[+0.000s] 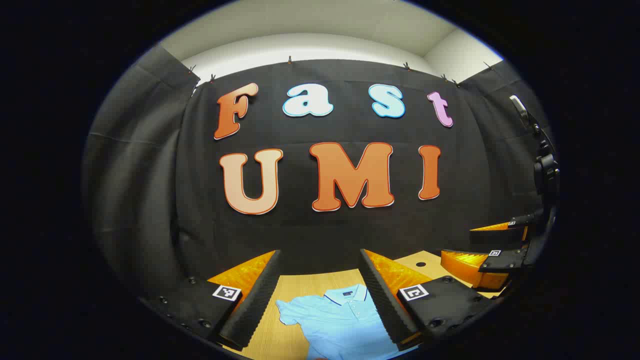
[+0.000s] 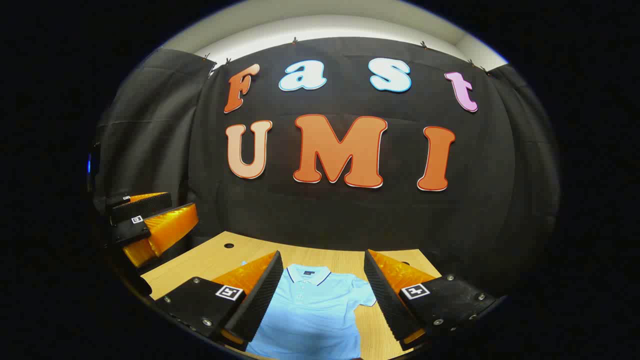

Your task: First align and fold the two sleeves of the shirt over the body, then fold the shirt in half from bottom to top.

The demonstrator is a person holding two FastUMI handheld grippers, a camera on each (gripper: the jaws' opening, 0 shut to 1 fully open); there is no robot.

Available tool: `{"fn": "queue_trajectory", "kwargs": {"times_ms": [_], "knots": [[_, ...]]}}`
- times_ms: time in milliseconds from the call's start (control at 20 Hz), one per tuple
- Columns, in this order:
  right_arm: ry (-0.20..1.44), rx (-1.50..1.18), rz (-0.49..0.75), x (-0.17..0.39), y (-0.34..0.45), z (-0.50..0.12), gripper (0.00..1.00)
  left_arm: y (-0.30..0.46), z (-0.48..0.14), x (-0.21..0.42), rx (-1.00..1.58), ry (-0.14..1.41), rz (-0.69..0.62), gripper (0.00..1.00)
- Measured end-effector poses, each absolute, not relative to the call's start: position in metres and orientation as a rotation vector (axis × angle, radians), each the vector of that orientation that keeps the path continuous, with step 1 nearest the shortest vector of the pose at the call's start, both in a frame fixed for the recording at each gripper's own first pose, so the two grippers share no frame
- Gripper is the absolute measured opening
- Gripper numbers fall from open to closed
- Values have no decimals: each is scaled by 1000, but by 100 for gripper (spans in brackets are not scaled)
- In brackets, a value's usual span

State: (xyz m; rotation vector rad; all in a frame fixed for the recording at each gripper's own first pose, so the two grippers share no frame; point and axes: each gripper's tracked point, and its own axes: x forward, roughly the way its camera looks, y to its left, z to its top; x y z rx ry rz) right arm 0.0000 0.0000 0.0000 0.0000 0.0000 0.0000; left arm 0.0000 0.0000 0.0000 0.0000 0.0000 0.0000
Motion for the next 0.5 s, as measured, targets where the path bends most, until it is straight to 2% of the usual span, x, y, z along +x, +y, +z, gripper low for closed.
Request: {"fn": "queue_trajectory", "kwargs": {"times_ms": [500], "knots": [[27,11,-87,3,0,-6,99,21,-8,-6,24,-5,-46,100]]}}
